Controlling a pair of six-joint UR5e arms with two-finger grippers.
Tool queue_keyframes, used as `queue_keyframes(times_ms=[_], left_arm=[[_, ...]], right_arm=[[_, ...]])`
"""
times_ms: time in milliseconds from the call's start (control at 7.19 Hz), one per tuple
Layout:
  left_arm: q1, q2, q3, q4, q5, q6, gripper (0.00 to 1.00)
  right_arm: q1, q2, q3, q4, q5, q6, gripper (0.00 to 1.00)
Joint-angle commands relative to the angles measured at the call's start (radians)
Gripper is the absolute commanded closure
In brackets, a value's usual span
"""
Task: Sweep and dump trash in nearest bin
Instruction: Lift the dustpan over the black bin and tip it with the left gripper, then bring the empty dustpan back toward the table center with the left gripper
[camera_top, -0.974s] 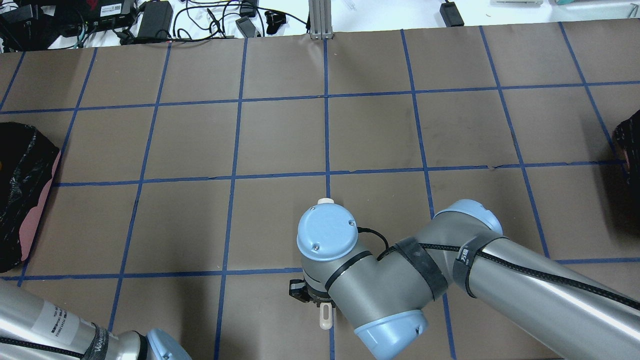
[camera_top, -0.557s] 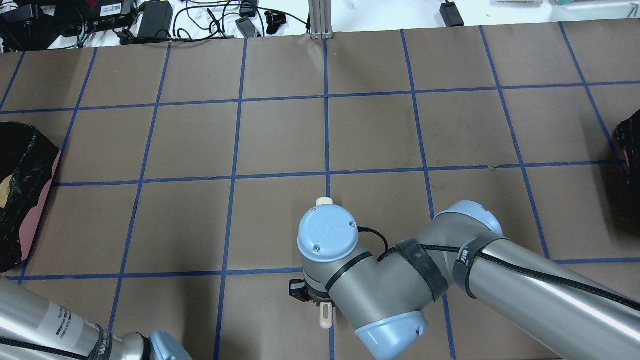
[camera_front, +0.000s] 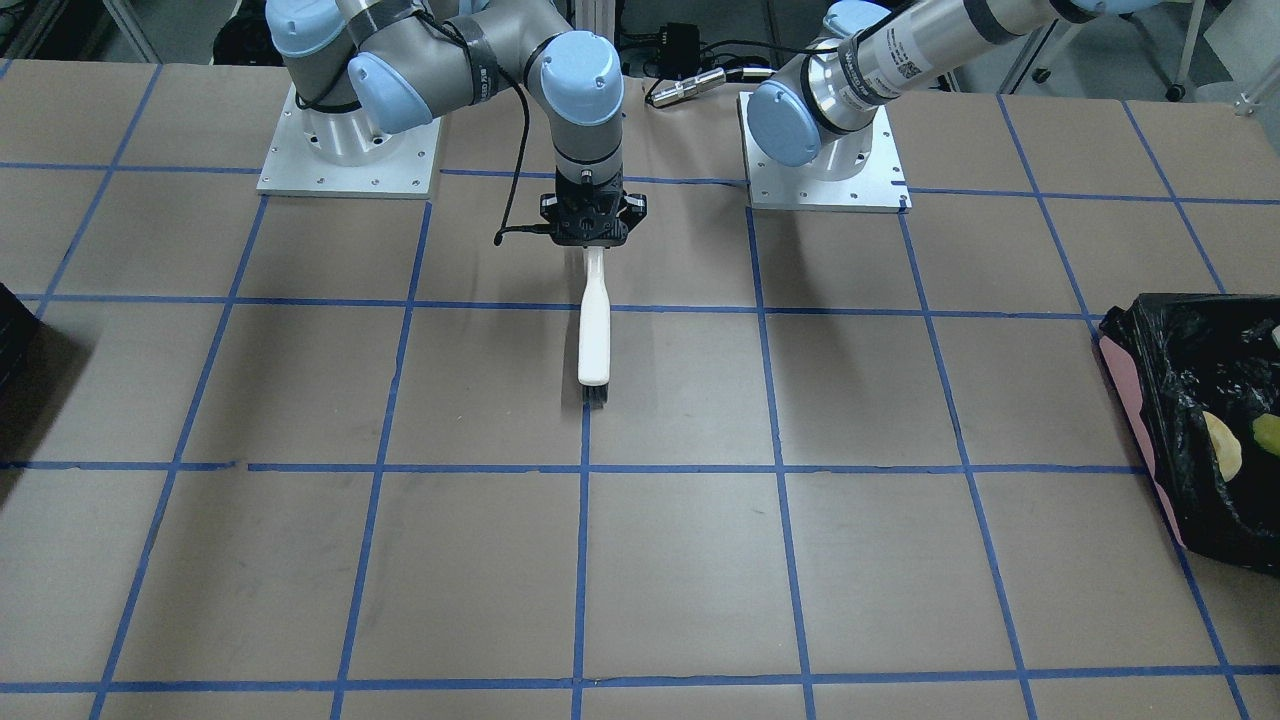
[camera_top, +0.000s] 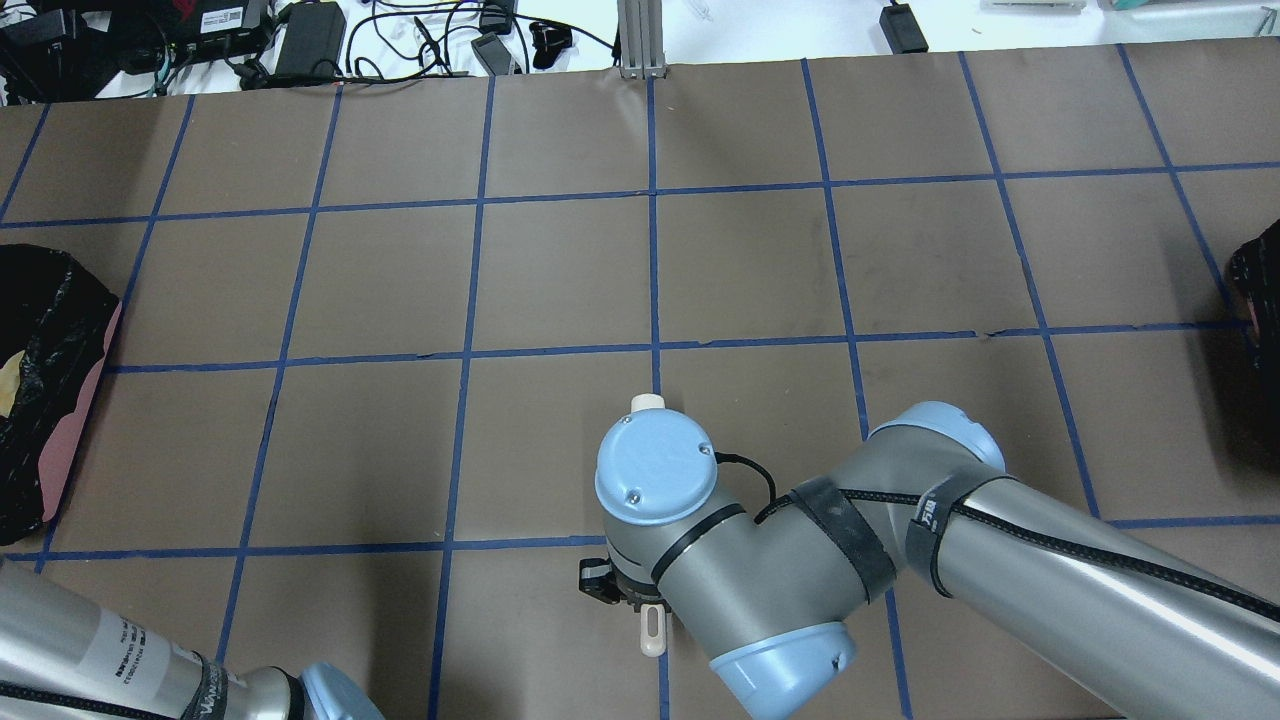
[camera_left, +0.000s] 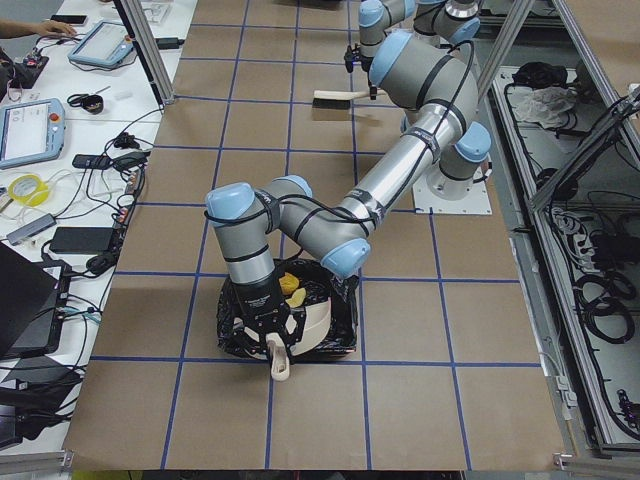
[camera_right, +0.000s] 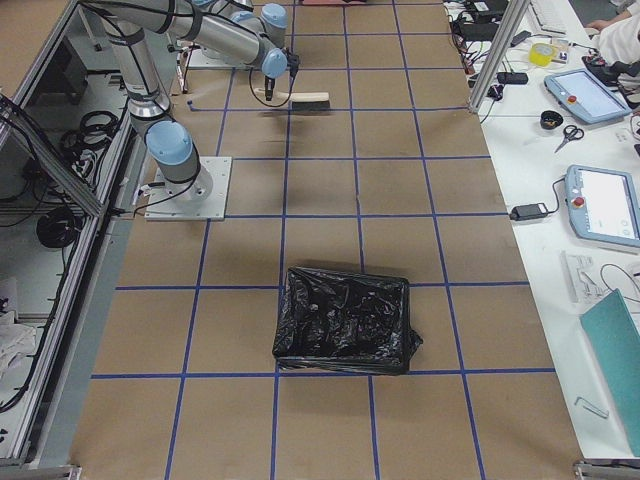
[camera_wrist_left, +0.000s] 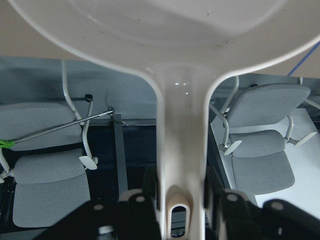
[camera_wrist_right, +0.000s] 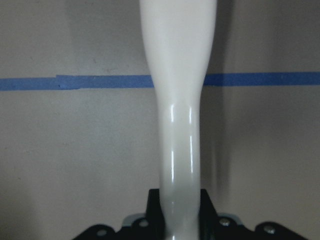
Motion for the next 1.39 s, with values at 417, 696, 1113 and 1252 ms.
queue_keyframes(times_ms=[417,696,1113,1252], left_arm=[[-0.207,0.169,0.001,-0.272,-0.09,-0.383,1.0],[-0.284,0.203,-0.003,-0.41,-0.189,-0.66,1.0],[-0.425,0.199,-0.011,-0.619,-0.351,-1.154,1.0],[-0.494,0.203,-0.031,-0.635,-0.404,-1.277,1.0]], right_arm=[[-0.002,0.0,-0.001,0.001,-0.004,-0.015,0.99],[-0.002,0.0,-0.002,0.001,-0.072,-0.018,0.79],[-0.002,0.0,-0.002,-0.001,-0.06,-0.001,0.61],[-0.005,0.0,-0.002,-0.001,-0.059,-0.002,0.59]])
